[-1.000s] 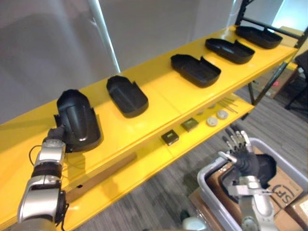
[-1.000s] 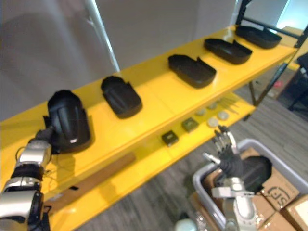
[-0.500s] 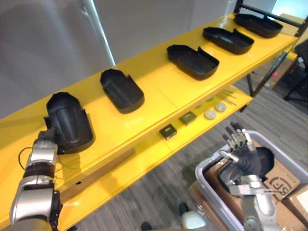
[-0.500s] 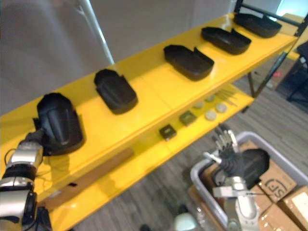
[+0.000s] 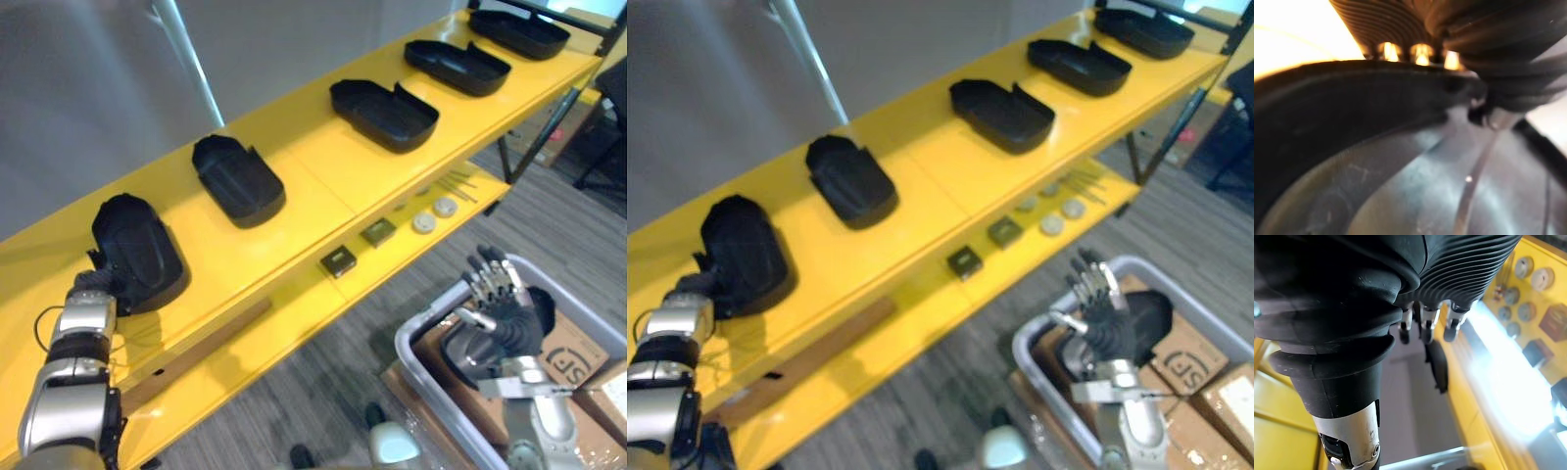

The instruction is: Walk over and take plastic housings, then place them on the shelf

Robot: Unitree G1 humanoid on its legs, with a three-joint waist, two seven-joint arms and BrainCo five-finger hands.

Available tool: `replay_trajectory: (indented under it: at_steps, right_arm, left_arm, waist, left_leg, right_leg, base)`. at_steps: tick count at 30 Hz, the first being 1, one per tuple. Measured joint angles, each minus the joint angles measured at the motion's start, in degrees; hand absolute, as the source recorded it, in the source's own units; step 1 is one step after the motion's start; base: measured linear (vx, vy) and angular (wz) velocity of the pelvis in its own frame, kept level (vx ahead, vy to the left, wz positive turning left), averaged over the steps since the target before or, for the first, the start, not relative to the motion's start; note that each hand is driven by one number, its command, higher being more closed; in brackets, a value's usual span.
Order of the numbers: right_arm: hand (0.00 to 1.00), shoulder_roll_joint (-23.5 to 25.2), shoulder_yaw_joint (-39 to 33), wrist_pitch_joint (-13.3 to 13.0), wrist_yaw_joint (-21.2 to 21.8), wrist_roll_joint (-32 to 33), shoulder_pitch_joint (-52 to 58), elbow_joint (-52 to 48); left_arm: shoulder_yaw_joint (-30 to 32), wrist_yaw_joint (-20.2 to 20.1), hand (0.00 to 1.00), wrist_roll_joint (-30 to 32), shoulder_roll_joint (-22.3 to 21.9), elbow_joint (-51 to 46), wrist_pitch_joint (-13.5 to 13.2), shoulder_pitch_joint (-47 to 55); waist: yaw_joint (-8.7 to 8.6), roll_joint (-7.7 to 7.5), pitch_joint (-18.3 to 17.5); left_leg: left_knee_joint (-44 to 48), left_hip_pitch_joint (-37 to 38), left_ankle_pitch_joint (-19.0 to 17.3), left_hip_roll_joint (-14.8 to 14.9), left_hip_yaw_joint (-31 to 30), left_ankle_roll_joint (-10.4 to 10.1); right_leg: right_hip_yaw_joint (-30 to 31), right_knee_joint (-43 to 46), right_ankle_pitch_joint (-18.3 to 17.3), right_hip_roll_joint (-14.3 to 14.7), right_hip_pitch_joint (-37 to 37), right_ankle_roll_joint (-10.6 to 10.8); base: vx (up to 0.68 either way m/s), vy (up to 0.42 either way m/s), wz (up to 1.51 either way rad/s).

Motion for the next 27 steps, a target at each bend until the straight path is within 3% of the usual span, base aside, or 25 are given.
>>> replay_trajectory:
  at_steps: [8, 13, 18, 22, 27]
  right_arm:
    - [0.00, -0.7, -0.4, 0.0, 0.6, 0.0, 0.1, -0.1]
    - [0.00, -0.7, -1.3, 0.0, 2.0, 0.1, 0.2, -0.1]
    - [0.00, -0.7, -0.2, -0.5, 3.3, 1.3, 0.0, -0.1]
    - [0.00, -0.7, 3.9, -2.9, 4.2, 1.8, -0.1, -0.1]
    - [0.00, -0.7, 7.0, -6.3, 3.0, 1.4, -1.3, -0.1]
  left_arm:
    - [0.0, 1.5, 0.00, -0.3, 0.0, 0.0, -0.9, 0.1]
    - [0.0, 6.5, 0.00, -0.3, 0.0, 0.0, -3.3, 0.1]
    - [0.4, 12.5, 0.00, -0.2, 1.9, -2.9, -7.0, -0.3]
    - [0.4, 15.8, 0.00, -0.2, 5.7, -7.2, -11.1, -3.6]
    - [0.4, 16.9, 0.00, -0.2, 5.2, -11.8, -16.5, -4.3]
  waist:
    - [-0.41, 0.40, 0.8]
    - [-0.43, 0.42, 0.8]
    - [-0.21, 0.44, 0.8]
    - [0.20, 0.50, 0.7]
    - [1.30, 0.68, -0.9]
  left_leg:
    - [0.4, 0.0, 0.0, 0.1, 0.1, 0.0]
    - [0.3, -0.1, 0.0, 0.0, 0.1, 0.0]
    - [0.3, -0.1, 0.0, 0.0, -0.1, 0.0]
    - [0.2, -0.2, 0.2, 0.0, -1.4, -0.1]
    - [-0.7, 0.0, 0.7, 0.1, -3.2, -0.3]
  right_leg:
    - [0.1, 1.3, -0.6, 0.0, -0.5, 0.1]
    - [0.1, 1.3, -0.6, 0.0, -0.5, 0.1]
    - [-0.2, 1.2, -0.6, 0.0, -0.5, 0.1]
    - [-1.0, 0.8, -0.6, -0.2, 0.1, 0.1]
    - [-3.5, -0.9, -0.6, -0.3, 1.8, 0.0]
  base:
    - [-0.01, -0.005, -0.01]
    - [0.00, 0.000, 0.00]
    - [0.00, 0.000, 0.00]
    - [0.00, -0.013, 0.10]
    - [0.02, -0.019, 0.21]
